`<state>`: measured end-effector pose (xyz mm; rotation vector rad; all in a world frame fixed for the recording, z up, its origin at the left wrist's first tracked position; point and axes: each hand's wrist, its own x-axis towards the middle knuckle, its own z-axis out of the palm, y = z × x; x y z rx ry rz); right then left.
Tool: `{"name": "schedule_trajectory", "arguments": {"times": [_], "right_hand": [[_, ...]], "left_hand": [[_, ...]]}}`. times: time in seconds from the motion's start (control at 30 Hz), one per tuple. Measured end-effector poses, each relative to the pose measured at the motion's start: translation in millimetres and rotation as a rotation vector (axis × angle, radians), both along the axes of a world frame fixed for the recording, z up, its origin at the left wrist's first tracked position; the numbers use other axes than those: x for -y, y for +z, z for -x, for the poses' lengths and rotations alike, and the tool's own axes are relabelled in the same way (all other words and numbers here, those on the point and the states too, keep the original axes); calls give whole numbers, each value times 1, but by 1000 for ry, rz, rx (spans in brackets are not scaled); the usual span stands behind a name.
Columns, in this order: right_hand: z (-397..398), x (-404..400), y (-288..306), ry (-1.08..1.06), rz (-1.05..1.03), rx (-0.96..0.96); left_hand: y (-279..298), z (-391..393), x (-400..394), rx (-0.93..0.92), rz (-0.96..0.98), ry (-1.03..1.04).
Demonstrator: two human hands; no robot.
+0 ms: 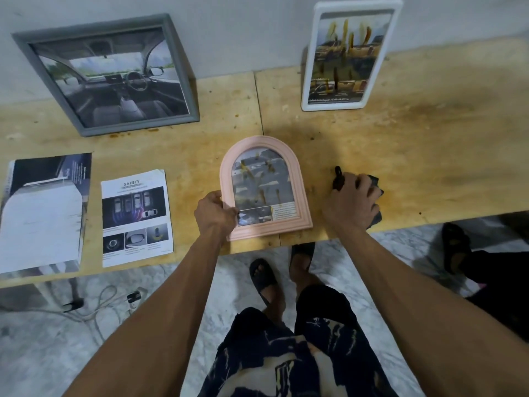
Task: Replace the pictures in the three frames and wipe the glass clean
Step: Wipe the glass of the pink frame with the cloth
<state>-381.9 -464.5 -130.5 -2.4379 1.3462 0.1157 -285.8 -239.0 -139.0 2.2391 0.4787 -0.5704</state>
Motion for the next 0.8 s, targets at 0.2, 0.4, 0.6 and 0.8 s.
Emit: {"name": "schedule_trajectory", "arguments": {"times": [0.2, 0.4, 0.6, 0.8], "right_hand": [[22, 9, -24, 3, -67, -129], [12, 11, -28, 32, -77, 212], [-45, -16, -11, 307, -62, 457], [-89, -32, -24, 644, 113, 393]], "left_hand": [[-2, 2, -3, 32, -29, -60], [-1, 8, -4, 148, -23, -124], [-19, 3, -9, 417, -254, -309], [-49, -5, -15, 403, -462, -471]]}}
